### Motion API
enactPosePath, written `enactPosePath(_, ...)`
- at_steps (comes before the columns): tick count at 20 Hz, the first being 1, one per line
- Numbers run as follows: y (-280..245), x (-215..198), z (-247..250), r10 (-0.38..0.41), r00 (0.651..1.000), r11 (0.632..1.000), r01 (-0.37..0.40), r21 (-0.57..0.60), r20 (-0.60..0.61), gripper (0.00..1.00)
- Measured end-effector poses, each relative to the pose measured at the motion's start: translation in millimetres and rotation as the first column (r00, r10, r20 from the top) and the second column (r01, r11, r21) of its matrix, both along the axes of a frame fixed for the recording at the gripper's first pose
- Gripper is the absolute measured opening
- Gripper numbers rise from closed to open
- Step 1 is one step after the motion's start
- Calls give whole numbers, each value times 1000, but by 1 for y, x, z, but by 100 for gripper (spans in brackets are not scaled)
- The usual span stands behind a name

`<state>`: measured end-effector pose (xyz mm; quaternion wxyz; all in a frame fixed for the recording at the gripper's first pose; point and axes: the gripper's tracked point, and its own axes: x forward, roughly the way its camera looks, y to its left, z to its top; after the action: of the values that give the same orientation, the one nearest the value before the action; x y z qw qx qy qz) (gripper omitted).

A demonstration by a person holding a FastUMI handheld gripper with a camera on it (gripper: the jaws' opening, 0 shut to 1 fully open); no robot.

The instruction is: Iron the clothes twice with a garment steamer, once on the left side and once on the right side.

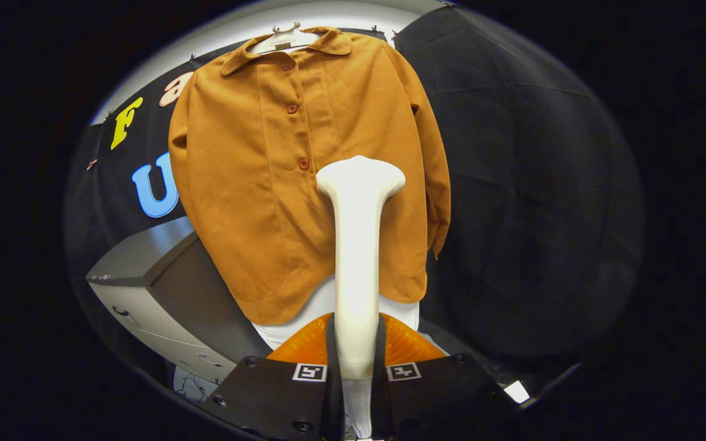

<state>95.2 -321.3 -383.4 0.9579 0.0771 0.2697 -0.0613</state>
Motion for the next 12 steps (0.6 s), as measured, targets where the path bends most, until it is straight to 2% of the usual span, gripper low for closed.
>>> enactPosePath(4, 5, -21, 2, -13, 1000, 1000, 13, -3, -8, 20)
enactPosePath(12, 38, -57, 25, 16, 1000, 999, -16, -29, 14, 20)
